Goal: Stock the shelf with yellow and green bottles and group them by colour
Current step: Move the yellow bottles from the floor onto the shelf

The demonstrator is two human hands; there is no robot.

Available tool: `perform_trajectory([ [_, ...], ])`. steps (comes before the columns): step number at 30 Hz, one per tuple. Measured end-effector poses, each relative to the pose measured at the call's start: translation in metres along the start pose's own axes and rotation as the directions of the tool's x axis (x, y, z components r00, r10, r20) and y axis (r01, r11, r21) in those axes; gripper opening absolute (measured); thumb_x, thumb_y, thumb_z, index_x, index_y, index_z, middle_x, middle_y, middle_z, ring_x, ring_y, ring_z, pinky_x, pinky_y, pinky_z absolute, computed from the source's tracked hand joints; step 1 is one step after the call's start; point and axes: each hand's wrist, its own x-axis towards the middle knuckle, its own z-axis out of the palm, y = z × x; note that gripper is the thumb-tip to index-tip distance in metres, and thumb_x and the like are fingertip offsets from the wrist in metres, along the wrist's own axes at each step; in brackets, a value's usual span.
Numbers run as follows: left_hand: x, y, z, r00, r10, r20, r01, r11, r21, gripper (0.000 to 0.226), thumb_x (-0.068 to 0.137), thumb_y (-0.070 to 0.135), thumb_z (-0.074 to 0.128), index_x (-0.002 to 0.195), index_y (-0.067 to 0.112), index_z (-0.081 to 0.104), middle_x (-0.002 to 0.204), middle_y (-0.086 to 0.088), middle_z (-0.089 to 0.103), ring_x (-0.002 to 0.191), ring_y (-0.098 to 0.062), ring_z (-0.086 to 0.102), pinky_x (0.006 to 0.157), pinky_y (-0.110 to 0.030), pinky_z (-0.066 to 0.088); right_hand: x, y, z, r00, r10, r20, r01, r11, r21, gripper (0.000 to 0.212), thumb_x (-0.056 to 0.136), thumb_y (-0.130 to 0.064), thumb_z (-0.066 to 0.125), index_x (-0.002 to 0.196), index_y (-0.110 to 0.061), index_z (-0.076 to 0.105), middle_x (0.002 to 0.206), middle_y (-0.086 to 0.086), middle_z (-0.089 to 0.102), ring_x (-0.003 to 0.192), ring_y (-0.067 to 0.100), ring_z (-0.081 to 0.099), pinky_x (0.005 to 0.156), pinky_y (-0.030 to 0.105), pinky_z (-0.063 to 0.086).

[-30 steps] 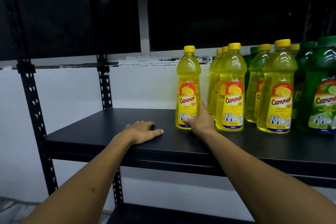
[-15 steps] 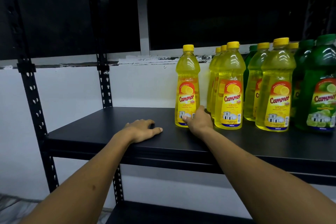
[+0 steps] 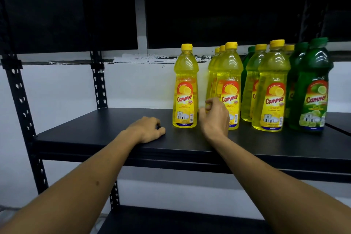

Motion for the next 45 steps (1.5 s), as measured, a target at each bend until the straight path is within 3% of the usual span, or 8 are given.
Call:
perform_trajectory([
  [4, 0.008, 0.012, 0.01, 1.0, -0.006, -0.013, 0.005, 0.997, -0.074, 0.045, 0.094, 0.048, 0.047, 0.127, 0.019, 0.058, 0.129, -0.007, 0.059, 0.113, -0.024, 0.056, 0.094, -0.035, 0.046, 0.007, 0.017, -0.024, 0.985, 0.042, -0.17, -0.061, 0.992, -0.106, 0.057, 0.083, -0.029, 0.073, 0.13, -0.016, 0.043, 0.132, 0.011, 0.043, 0.124, 0.028, 0.041, 0.099, 0.039, 0.04],
  [10, 0.009, 0.006, 0.013, 0.999, -0.025, -0.019, 0.023, 0.992, -0.122, 0.049, 0.095, 0.049, 0.049, 0.134, 0.02, 0.055, 0.135, -0.006, 0.057, 0.123, -0.025, 0.052, 0.101, -0.034, 0.041, 0.029, 0.044, -0.024, 0.915, 0.368, 0.163, -0.381, 0.923, 0.059, 0.113, 0.066, -0.029, 0.089, 0.148, -0.021, 0.012, 0.137, 0.017, 0.043, 0.127, 0.038, 0.045, 0.105, 0.054, 0.041],
  [16, 0.005, 0.005, 0.012, 0.999, -0.036, -0.036, 0.031, 0.989, -0.142, 0.047, 0.093, 0.051, 0.052, 0.128, 0.021, 0.059, 0.129, -0.007, 0.061, 0.117, -0.025, 0.056, 0.099, -0.037, 0.045, 0.028, 0.046, -0.029, 0.914, 0.384, 0.135, -0.391, 0.92, 0.031, 0.08, 0.071, -0.025, 0.086, 0.13, -0.011, 0.034, 0.126, 0.015, 0.055, 0.116, 0.037, 0.056, 0.092, 0.047, 0.049],
  [24, -0.003, 0.007, 0.009, 0.996, -0.037, -0.08, 0.02, 0.978, -0.206, 0.051, 0.088, 0.055, 0.057, 0.125, 0.02, 0.061, 0.126, -0.007, 0.062, 0.114, -0.024, 0.058, 0.097, -0.037, 0.047, 0.012, 0.04, -0.04, 0.924, 0.172, 0.342, -0.204, 0.977, 0.062, 0.082, 0.061, -0.038, 0.091, 0.12, -0.015, 0.038, 0.118, 0.006, 0.057, 0.108, 0.027, 0.058, 0.091, 0.042, 0.051],
  [30, -0.026, 0.036, 0.002, 0.935, -0.033, -0.353, -0.231, 0.701, -0.675, 0.065, 0.078, 0.057, 0.07, 0.128, 0.019, 0.058, 0.112, 0.003, 0.067, 0.103, -0.009, 0.063, 0.089, -0.025, 0.048, 0.001, 0.03, -0.046, 0.728, -0.111, 0.676, -0.062, 0.972, 0.225, 0.074, 0.067, -0.028, 0.088, 0.13, -0.018, 0.05, 0.116, -0.006, 0.063, 0.11, 0.013, 0.058, 0.092, 0.028, 0.045],
  [34, -0.036, 0.063, 0.007, 0.918, -0.048, -0.394, -0.256, 0.687, -0.68, 0.086, 0.068, 0.051, 0.082, 0.136, 0.021, 0.04, 0.114, 0.008, 0.06, 0.1, -0.011, 0.062, 0.083, -0.029, 0.053, -0.004, 0.028, -0.036, 0.576, -0.167, 0.8, 0.273, 0.962, 0.004, 0.046, 0.084, -0.054, 0.066, 0.121, -0.026, 0.066, 0.112, -0.003, 0.07, 0.102, 0.016, 0.063, 0.091, 0.035, 0.051],
  [38, -0.035, 0.05, 0.002, 0.91, -0.141, -0.39, -0.184, 0.706, -0.684, 0.09, 0.066, 0.045, 0.085, 0.134, 0.019, 0.033, 0.122, 0.002, 0.06, 0.104, -0.016, 0.063, 0.079, -0.028, 0.052, -0.004, 0.025, -0.03, 0.589, -0.15, 0.794, 0.404, 0.906, -0.129, 0.052, 0.086, -0.065, 0.054, 0.107, -0.021, 0.071, 0.102, 0.0, 0.07, 0.092, 0.015, 0.063, 0.085, 0.042, 0.054],
  [45, -0.034, -0.011, -0.015, 0.899, -0.26, -0.352, -0.063, 0.719, -0.692, 0.079, 0.07, 0.04, 0.084, 0.131, 0.015, 0.04, 0.111, 0.004, 0.059, 0.097, -0.016, 0.062, 0.078, -0.029, 0.05, -0.02, -0.001, -0.005, 0.599, -0.301, 0.742, 0.527, 0.846, -0.082, 0.035, 0.091, -0.044, 0.058, 0.099, -0.013, 0.071, 0.098, 0.006, 0.071, 0.088, 0.02, 0.064, 0.079, 0.04, 0.055],
])
